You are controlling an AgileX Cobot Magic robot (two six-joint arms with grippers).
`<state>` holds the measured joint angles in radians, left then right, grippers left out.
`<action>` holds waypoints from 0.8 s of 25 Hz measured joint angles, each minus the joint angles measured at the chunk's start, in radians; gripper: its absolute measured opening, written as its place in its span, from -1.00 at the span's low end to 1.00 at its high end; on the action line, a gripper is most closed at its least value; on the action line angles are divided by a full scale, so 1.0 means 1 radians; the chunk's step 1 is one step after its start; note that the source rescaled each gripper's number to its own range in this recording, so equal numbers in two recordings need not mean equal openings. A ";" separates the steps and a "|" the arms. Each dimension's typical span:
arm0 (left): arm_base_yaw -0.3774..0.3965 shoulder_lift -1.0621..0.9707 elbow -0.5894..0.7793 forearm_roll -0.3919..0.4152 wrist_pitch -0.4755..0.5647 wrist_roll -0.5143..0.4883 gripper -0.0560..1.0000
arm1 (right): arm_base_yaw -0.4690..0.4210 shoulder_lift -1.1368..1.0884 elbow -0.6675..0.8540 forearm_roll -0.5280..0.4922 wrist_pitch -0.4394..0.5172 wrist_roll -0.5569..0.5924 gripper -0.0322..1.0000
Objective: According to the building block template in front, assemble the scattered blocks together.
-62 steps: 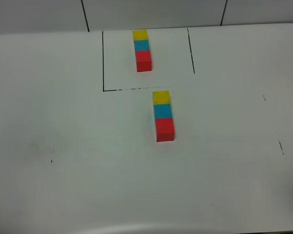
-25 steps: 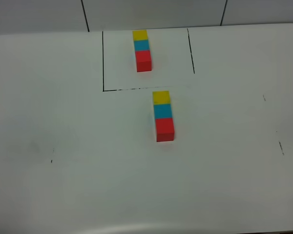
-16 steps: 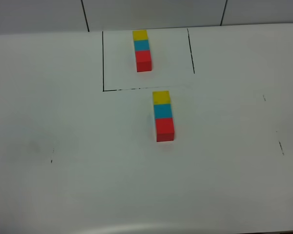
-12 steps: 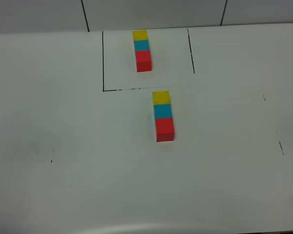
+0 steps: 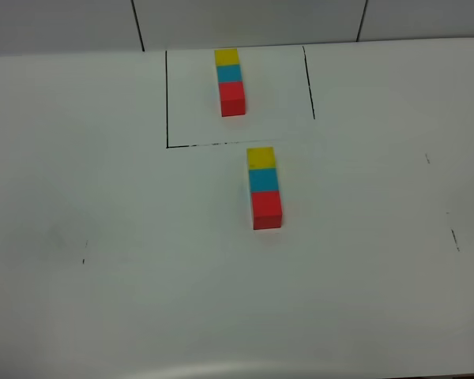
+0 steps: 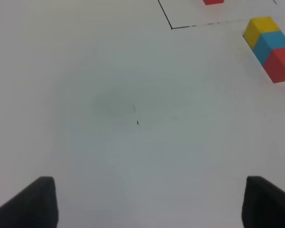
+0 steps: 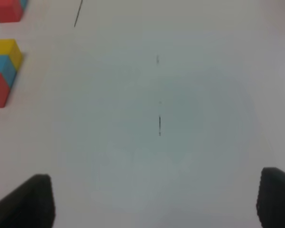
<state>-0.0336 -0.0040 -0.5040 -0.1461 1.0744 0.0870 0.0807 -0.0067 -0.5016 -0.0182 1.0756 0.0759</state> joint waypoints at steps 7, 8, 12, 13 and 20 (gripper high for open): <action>0.000 0.000 0.000 0.000 0.000 0.001 0.37 | -0.010 0.000 0.000 0.018 0.000 -0.030 0.48; 0.000 0.000 0.000 0.000 0.000 0.001 0.37 | -0.011 0.000 0.000 0.018 0.000 -0.043 0.48; 0.000 0.000 0.000 0.000 0.000 0.001 0.37 | -0.020 0.000 0.000 0.061 0.000 -0.102 0.48; 0.000 0.000 0.000 0.000 0.000 0.001 0.37 | -0.020 0.000 0.000 0.066 0.000 -0.110 0.48; 0.000 0.000 0.000 0.000 0.000 0.001 0.37 | -0.021 0.000 0.000 0.075 0.000 -0.130 0.48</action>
<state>-0.0336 -0.0040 -0.5040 -0.1461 1.0744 0.0879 0.0597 -0.0067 -0.5016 0.0565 1.0756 -0.0543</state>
